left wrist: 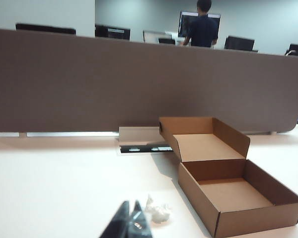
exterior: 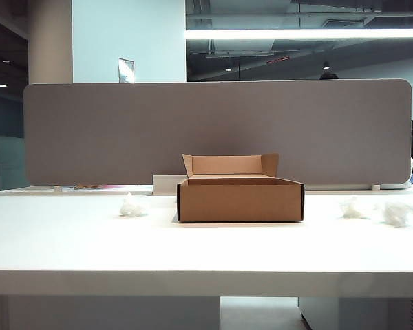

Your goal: Pick up all the paper balls on the table and put them in the paper box.

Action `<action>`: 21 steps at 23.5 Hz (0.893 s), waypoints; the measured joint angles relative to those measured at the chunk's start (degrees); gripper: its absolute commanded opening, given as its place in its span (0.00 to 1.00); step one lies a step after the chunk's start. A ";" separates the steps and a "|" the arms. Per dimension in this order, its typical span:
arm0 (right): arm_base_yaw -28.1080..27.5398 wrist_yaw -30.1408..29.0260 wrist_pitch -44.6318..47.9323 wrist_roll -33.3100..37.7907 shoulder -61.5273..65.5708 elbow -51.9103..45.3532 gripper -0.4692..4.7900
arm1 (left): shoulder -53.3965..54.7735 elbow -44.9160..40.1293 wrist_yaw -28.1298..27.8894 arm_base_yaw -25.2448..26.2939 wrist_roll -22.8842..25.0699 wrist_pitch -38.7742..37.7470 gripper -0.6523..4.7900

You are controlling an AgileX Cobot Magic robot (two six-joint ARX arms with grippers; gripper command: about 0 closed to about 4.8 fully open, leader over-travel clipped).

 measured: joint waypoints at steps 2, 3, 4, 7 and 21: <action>0.00 0.00 0.00 0.02 3.67 1.92 0.09 | 4.00 1.31 0.04 0.00 0.00 1.25 0.11; 0.00 -0.02 0.04 0.02 6.23 3.43 0.09 | 6.73 2.08 0.04 0.00 0.00 3.30 0.11; 0.00 0.00 0.22 0.02 7.63 4.28 0.09 | 7.67 2.23 0.04 0.00 0.00 4.15 0.11; 0.00 0.00 0.42 0.02 10.86 5.95 0.09 | 10.25 2.49 0.09 0.00 0.00 5.86 0.11; 0.00 -0.07 1.16 -3.04 35.82 17.68 0.09 | 34.32 12.94 0.55 -0.02 0.24 6.60 0.11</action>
